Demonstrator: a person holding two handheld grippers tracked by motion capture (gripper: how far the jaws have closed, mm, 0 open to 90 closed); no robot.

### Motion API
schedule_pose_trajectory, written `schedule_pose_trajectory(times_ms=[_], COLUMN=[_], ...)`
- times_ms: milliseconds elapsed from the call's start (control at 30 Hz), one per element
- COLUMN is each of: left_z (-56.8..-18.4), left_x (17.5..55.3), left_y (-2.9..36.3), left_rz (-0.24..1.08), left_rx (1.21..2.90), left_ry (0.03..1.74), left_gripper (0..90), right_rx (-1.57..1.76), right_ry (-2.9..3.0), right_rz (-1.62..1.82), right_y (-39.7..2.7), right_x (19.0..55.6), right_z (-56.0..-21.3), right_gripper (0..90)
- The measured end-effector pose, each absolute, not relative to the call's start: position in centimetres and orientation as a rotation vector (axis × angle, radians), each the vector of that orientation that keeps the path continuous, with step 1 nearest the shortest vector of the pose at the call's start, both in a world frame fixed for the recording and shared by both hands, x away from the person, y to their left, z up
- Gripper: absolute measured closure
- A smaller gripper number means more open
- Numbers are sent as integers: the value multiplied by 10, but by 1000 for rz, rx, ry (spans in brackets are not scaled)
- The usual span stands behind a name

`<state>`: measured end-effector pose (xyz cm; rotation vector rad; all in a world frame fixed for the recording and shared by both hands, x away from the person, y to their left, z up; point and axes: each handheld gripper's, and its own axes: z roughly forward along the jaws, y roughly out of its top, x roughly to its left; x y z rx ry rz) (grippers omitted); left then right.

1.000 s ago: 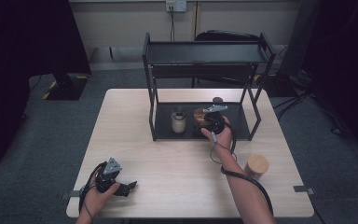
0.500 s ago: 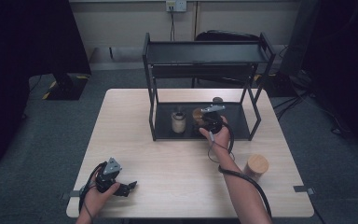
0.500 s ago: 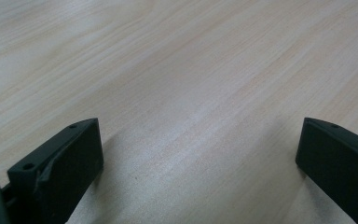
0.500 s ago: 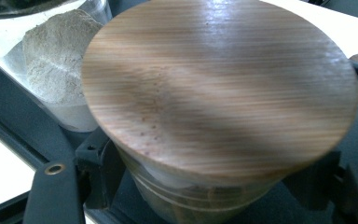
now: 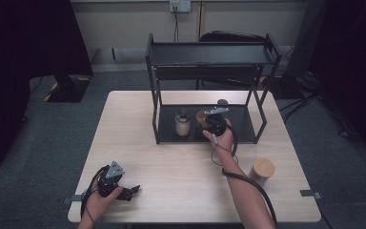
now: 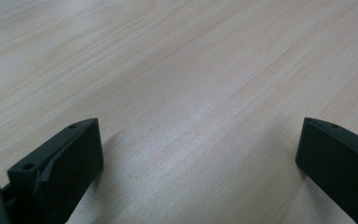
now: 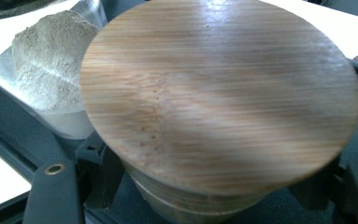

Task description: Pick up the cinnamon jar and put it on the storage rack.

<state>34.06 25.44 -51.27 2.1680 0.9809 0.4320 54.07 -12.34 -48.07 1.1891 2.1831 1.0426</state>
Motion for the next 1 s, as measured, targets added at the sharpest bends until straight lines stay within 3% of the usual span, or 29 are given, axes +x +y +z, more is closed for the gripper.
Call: schedule_pose_trajectory(times_ms=[700,1000], left_z=[-513,-513], left_x=[341,341], left_y=[254,254], left_rz=[432,432], left_rx=[2168,2168], left_ry=[981,981], left_gripper=[1,1], right_rx=[1218,1265], right_ry=[2162,2163], right_rz=[1016,1023], right_y=[-118,-120], right_x=[541,539], right_z=[-481,-478], right_gripper=[244,81])
